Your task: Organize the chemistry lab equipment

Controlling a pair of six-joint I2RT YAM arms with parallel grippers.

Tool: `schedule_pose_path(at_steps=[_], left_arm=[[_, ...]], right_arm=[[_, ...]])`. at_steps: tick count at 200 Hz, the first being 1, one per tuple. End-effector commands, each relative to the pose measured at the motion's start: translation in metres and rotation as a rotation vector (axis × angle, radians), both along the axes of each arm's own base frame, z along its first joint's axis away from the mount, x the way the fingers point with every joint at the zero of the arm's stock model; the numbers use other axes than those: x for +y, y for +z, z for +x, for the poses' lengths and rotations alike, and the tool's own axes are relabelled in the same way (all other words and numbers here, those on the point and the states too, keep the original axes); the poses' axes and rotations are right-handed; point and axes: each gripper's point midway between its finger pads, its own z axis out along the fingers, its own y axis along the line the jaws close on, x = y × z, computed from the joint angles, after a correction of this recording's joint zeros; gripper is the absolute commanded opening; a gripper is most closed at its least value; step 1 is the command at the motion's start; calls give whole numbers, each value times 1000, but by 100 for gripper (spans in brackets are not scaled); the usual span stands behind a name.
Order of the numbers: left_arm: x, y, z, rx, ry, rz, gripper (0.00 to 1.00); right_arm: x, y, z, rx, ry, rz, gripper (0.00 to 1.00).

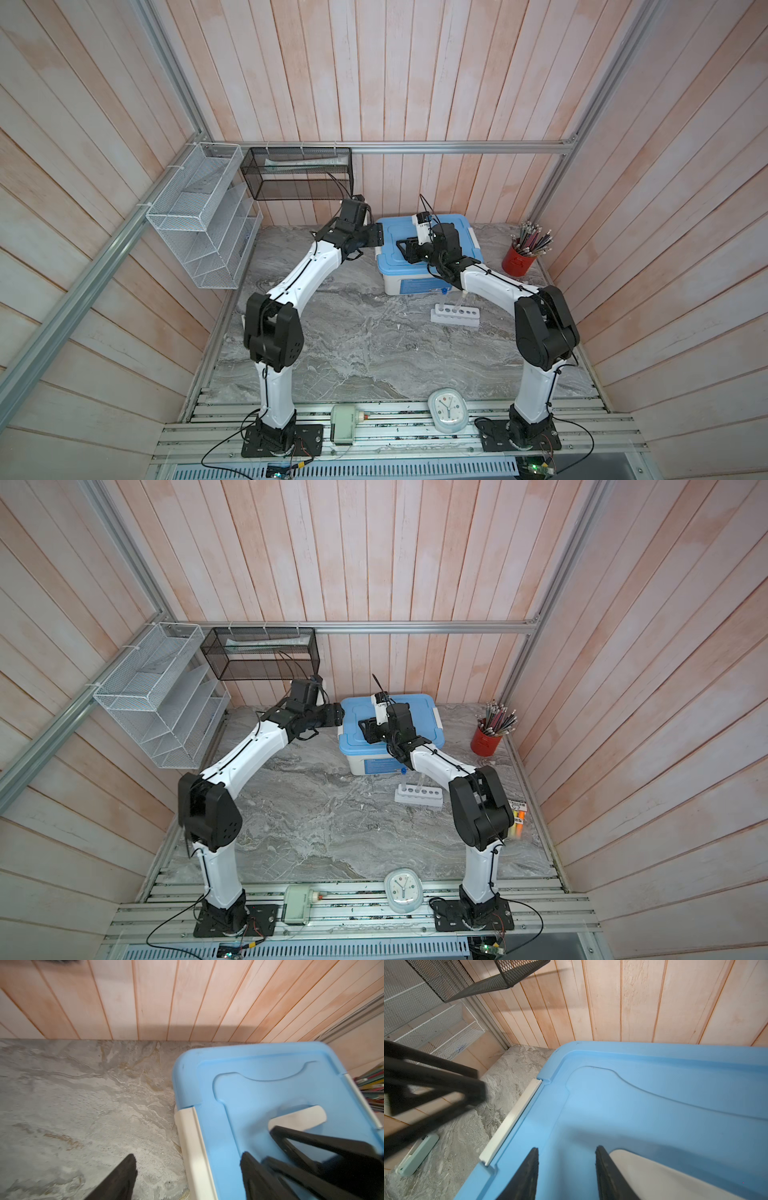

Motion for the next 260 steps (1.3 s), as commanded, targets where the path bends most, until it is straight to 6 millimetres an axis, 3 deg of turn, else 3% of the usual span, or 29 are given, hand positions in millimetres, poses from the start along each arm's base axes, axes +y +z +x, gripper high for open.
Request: schedule_pose_path(at_steps=[1,29,43,68,87,108,127,142,150,186,202,227,260], left_arm=[[47,87,-12,-318,82,-60,83],[128,98,-65,-497,225,-88,89],[156,95,-90,-558,291,-67,93],[180,78,-119,-611,376,12,95],[200,56,-131,-598,478,38,96],[211,32,-140,-608,532,56,96],[217,11,-149,-642,563,65,100],[220,-5,-153,-651,579,95,100],[222,-15,-153,-635,586,126,100],[221,-51,-148,-566,563,227,100],[217,-66,-145,-549,532,242,100],[206,-80,-140,-563,464,233,100],[200,-77,-130,-562,405,234,100]], right_arm=[[-24,-95,-33,330,-15,-154,46],[-33,-36,-21,207,-44,-170,47],[-40,0,-14,123,-69,-156,47],[-62,54,-5,20,-108,-94,50],[-87,95,-13,-69,-167,-78,59],[-119,133,-39,-202,-259,-89,71],[-155,150,-72,-313,-367,-102,81],[-189,149,-97,-384,-486,-106,92],[-207,137,-108,-408,-552,-121,96],[-278,68,-149,-506,-799,-213,98],[-305,33,-158,-467,-898,-208,98],[-333,-7,-159,-374,-982,-211,98],[-345,-24,-155,-395,-1007,-220,98]])
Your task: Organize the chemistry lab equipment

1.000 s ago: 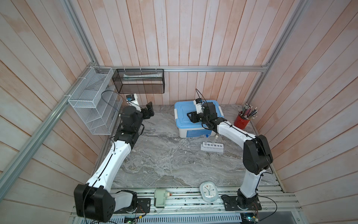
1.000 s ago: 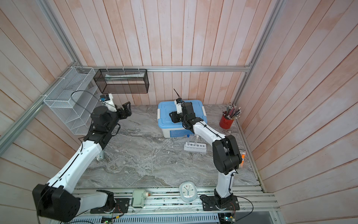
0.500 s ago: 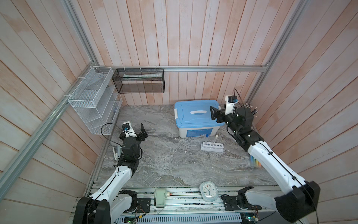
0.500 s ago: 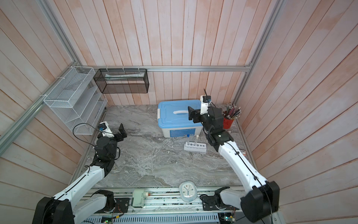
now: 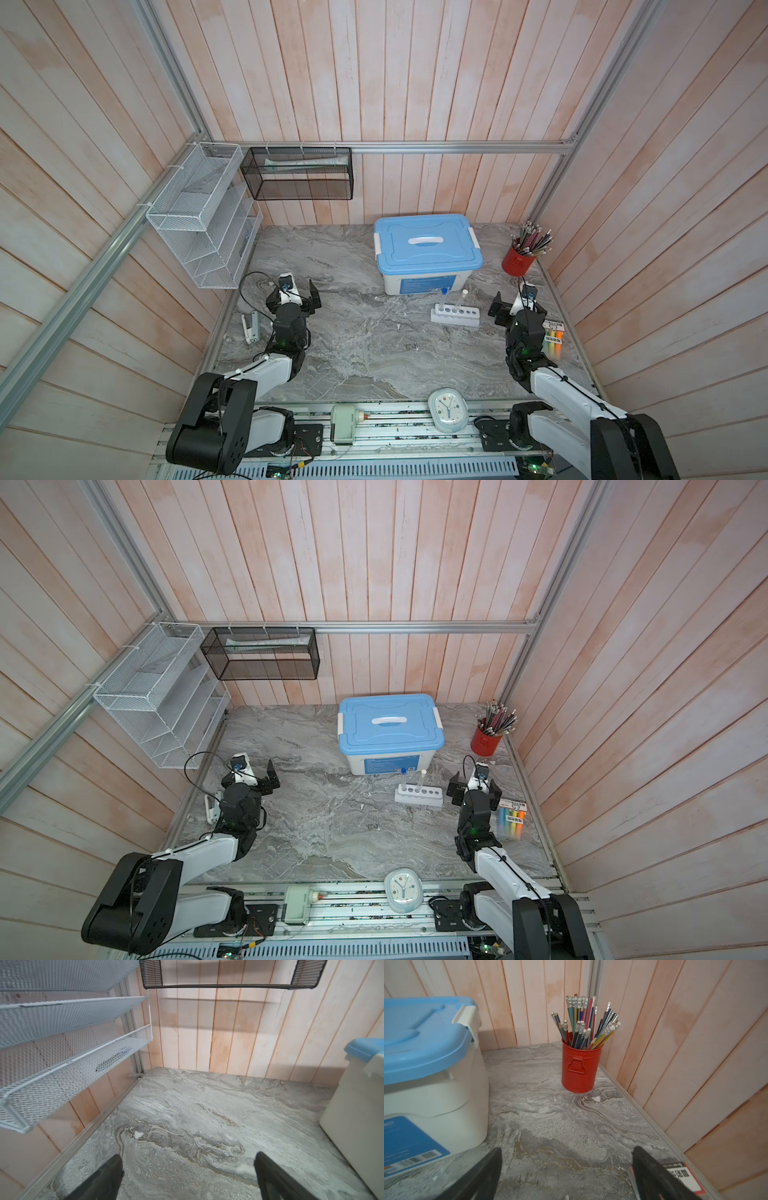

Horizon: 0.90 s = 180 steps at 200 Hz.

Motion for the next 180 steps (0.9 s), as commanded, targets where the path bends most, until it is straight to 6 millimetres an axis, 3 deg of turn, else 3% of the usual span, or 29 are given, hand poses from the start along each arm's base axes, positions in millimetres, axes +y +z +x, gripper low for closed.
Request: schedule_pose_path(at_steps=[1,42,103,144,161,180], left_arm=[[-8,20,8,-69,-66,13,100],[-24,14,18,-12,-165,40,100],[-25,12,0,-20,-187,44,100],[-18,-20,-13,18,-168,69,100],[-19,-16,-7,-4,-177,75,100],[-15,-26,6,23,-195,84,100]], right_arm=[[-9,24,5,-155,-39,18,98],[-13,2,13,-152,-31,-20,97],[-11,-20,22,-138,10,-9,94],[-10,-24,27,-106,21,-1,94],[-10,-27,31,-92,26,3,94],[-11,-28,35,-78,31,10,93]])
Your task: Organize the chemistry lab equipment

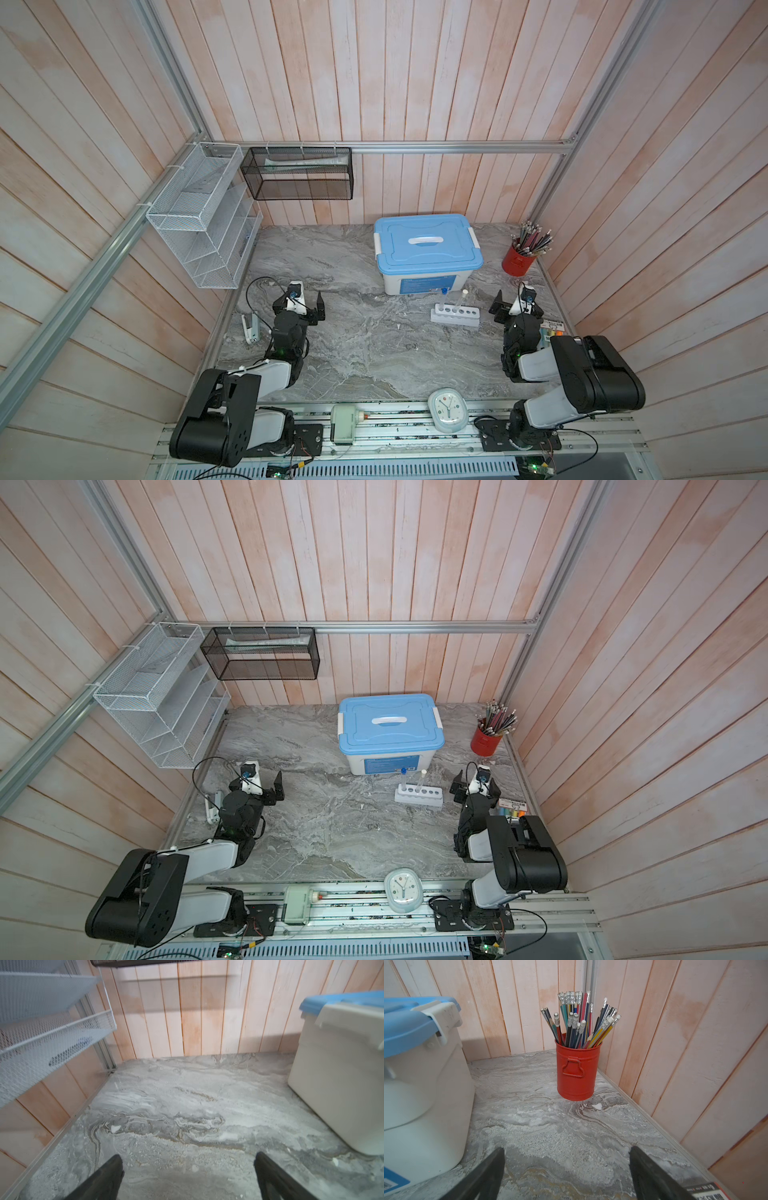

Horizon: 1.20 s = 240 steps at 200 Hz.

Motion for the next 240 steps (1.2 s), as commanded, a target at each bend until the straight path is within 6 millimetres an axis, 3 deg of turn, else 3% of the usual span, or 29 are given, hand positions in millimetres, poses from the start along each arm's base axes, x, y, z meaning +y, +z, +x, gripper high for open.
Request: schedule_pose_path(at_steps=[1,28,60,240], left_arm=[[4,12,15,-62,-26,10,100],[38,-6,21,-55,27,-134,100],[32,-7,24,-25,-25,-136,100],[32,-6,23,-37,-21,-131,100]], right_arm=[[1,3,8,0,17,14,93],[-3,1,10,11,11,33,93],[-4,1,10,11,9,34,98],[-2,0,12,22,31,36,98]])
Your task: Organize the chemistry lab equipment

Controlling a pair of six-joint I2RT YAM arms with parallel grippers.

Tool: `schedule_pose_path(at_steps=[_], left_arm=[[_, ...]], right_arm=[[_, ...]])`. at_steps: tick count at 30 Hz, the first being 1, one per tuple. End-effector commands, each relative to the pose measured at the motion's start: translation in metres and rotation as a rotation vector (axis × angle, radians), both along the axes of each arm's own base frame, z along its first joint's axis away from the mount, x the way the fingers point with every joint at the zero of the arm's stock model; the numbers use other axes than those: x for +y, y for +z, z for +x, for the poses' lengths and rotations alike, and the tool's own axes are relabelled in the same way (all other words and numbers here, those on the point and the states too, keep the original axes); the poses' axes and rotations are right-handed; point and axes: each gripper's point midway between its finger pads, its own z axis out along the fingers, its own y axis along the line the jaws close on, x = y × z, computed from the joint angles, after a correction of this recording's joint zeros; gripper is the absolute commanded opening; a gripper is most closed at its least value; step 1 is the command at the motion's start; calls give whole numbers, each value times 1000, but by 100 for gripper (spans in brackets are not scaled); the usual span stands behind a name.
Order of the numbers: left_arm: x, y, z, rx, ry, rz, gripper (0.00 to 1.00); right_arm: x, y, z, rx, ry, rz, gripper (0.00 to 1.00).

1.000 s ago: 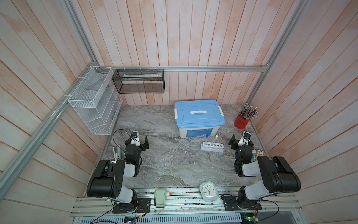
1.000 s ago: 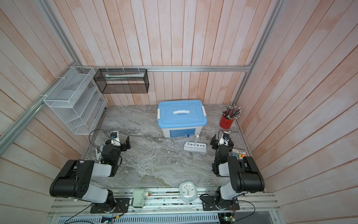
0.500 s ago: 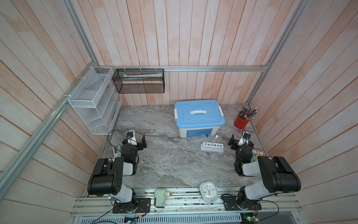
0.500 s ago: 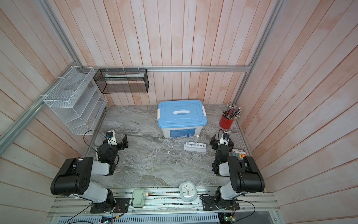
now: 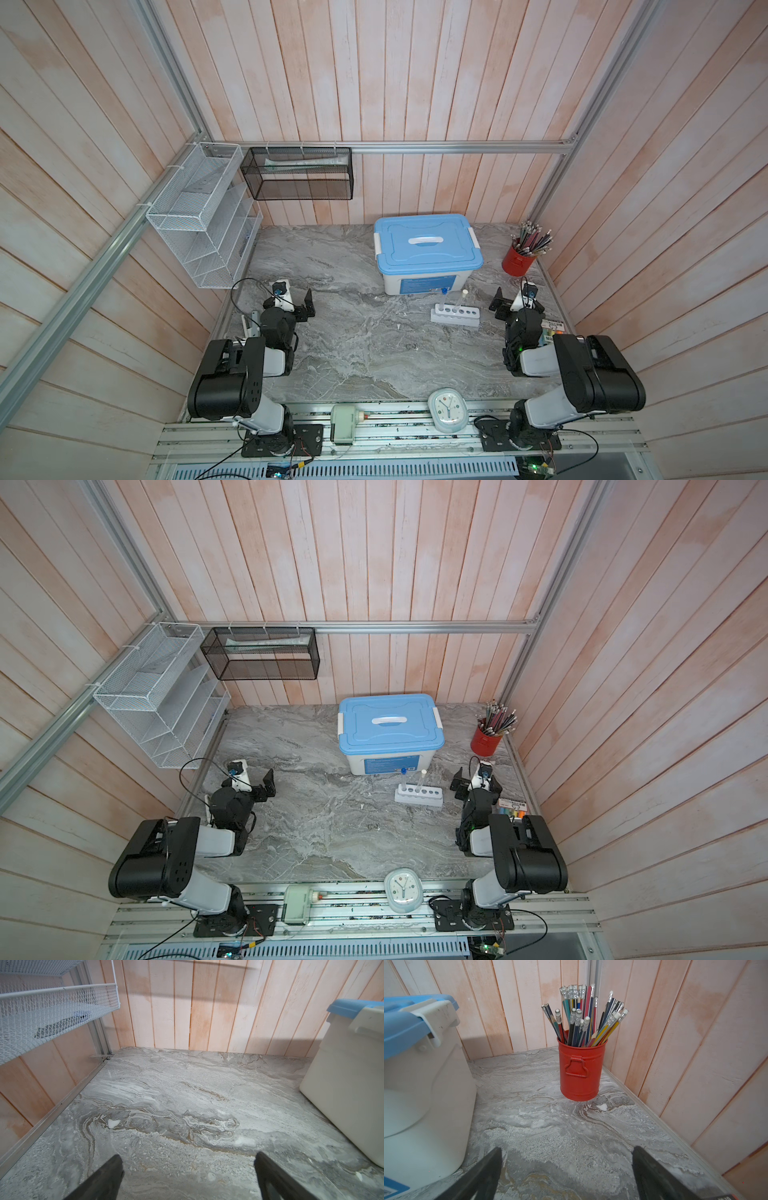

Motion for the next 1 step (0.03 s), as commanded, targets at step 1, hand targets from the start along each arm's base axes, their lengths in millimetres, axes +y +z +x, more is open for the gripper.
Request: schedule_pose_path(at_steps=[1], left_arm=[[-1,10,5,-28,-5,-6,100]], right_arm=[[1,4,3,-7,11,6,98]])
